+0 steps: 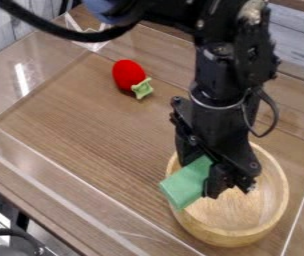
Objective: Put the green block in the brown bowl
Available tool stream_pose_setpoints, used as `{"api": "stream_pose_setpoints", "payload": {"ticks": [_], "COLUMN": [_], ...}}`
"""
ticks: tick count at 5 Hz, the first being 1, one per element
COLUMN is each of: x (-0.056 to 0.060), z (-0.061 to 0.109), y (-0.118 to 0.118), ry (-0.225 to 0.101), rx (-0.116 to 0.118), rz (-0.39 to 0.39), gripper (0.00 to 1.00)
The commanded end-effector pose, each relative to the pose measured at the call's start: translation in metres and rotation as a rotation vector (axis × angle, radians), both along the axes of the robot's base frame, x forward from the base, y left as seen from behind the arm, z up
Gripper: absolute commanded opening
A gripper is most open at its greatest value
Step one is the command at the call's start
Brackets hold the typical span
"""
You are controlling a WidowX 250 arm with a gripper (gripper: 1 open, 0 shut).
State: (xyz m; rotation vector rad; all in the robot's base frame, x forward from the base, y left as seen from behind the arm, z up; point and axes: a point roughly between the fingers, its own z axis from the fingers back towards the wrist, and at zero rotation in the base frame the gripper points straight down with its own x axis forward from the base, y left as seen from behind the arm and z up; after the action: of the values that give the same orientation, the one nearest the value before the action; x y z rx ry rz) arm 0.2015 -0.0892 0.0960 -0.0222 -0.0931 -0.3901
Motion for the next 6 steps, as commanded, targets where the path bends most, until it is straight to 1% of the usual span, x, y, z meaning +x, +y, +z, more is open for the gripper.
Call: {"api": "stream_pose_setpoints", "payload": {"ticks": [1,2,3,4,5,6], "x": [-0.001,-0.003,-0.004,-0.006,-0.005,-0.002], "z": [0.009,0.011,0.012,-0.002,-0.016,-0.012], "y": [-0.002,0.003,0.009,0.008,0.01,0.019], "ry": [-0.04,-0.035,-0.025,-0.011,0.001,0.004], "rx": [-0.027,-0.037,-0.046,-0.055,-0.06,-0.06], "rz": [0.023,0.126,0.204,0.191,0.16,0.159], "gripper": [0.0,0.0,0.0,0.0,0.0,0.0]}}
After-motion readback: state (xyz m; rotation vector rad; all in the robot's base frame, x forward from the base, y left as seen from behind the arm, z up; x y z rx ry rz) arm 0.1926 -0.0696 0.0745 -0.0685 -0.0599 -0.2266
